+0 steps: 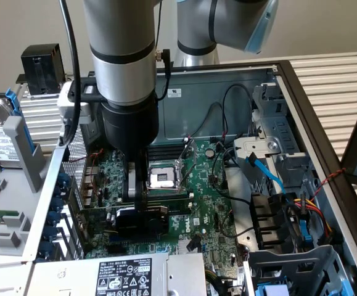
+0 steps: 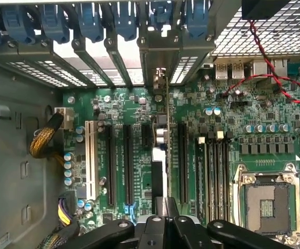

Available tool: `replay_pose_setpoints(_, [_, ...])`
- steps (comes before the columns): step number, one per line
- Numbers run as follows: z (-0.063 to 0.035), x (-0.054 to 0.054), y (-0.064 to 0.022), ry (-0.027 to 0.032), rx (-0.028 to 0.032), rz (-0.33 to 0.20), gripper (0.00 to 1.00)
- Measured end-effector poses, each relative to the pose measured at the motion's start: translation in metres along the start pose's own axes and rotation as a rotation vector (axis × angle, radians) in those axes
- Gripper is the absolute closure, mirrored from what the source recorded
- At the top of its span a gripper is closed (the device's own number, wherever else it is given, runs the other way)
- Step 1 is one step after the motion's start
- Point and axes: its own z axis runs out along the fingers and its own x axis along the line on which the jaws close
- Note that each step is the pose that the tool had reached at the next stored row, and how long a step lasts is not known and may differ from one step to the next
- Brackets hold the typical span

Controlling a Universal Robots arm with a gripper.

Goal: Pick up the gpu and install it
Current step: 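Press down on the gpu until it lock into place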

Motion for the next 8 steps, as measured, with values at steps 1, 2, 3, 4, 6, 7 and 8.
replay_pose_setpoints(1, [0.0006, 0.0000, -0.0001, 0.0000, -0.0014, 0.000, 0.89])
replay_pose_setpoints(2, [0.0011, 0.0000, -0.0001, -0.0002, -0.0031, 0.000, 0.89])
replay_pose_setpoints(3, [0.0018, 0.0000, -0.0001, -0.0010, -0.0045, 0.000, 0.89])
replay_pose_setpoints(4, [0.0021, 0.0000, 0.0000, -0.0015, -0.0063, 0.000, 0.89])
replay_pose_setpoints(6, [0.0023, 0.0000, -0.0001, -0.0031, -0.0106, 0.000, 0.89])
replay_pose_setpoints(7, [0.0022, 0.0000, -0.0001, -0.0038, -0.0157, 0.000, 0.89])
replay_pose_setpoints(8, [0.0021, 0.0000, 0.0000, -0.0045, -0.0214, 0.000, 0.89])
